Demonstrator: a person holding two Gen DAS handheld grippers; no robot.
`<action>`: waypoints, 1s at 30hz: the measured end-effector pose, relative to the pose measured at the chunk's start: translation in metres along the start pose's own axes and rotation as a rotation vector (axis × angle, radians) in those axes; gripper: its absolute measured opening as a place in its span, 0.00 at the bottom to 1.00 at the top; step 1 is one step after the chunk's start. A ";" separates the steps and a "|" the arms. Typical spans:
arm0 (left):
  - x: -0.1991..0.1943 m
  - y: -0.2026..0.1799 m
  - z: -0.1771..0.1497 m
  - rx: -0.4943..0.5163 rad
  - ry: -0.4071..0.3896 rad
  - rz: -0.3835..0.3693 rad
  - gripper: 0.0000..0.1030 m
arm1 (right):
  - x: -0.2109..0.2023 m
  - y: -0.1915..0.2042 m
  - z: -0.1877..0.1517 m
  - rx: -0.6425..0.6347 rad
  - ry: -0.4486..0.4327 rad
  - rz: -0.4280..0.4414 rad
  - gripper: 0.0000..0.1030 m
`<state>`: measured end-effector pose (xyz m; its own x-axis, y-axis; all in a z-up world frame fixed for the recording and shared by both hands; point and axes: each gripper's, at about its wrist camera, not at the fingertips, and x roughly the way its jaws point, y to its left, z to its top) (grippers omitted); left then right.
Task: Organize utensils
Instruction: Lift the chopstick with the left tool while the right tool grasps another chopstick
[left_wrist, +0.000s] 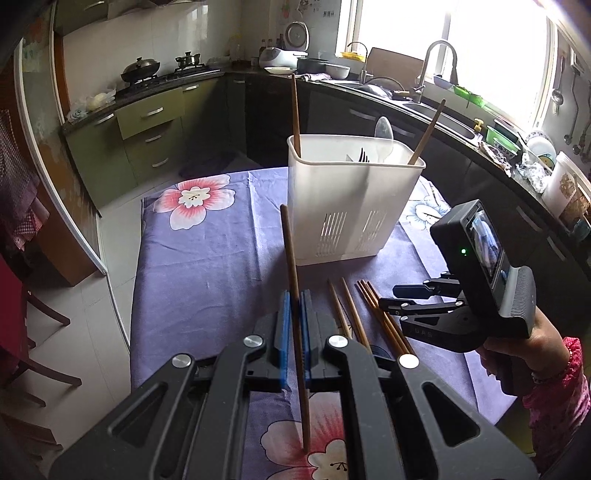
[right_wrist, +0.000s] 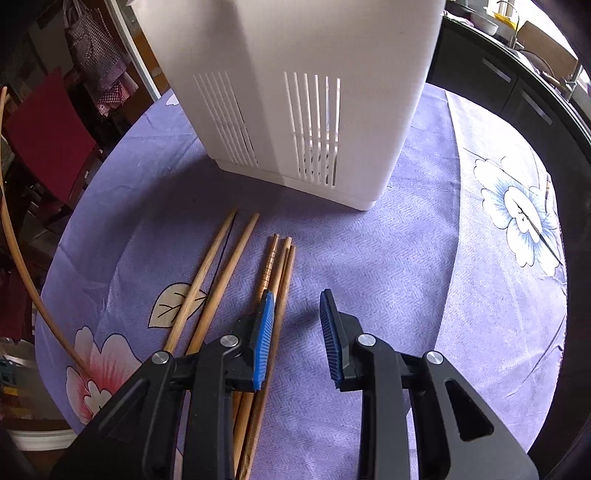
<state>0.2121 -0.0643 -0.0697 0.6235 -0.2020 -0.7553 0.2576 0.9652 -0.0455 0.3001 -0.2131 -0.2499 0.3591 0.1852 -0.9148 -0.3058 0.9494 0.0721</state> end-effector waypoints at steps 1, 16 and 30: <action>-0.001 0.001 0.000 -0.002 -0.002 0.001 0.05 | 0.000 -0.001 0.001 0.003 0.001 -0.017 0.26; -0.012 0.006 0.010 -0.009 -0.056 -0.001 0.03 | 0.003 0.005 -0.001 -0.016 0.020 -0.025 0.08; 0.068 0.005 0.015 -0.002 0.152 0.011 0.02 | -0.042 -0.024 -0.013 0.037 -0.087 0.020 0.05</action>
<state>0.2664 -0.0755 -0.1113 0.5076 -0.1641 -0.8458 0.2497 0.9676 -0.0379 0.2804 -0.2471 -0.2182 0.4285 0.2242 -0.8753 -0.2814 0.9537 0.1065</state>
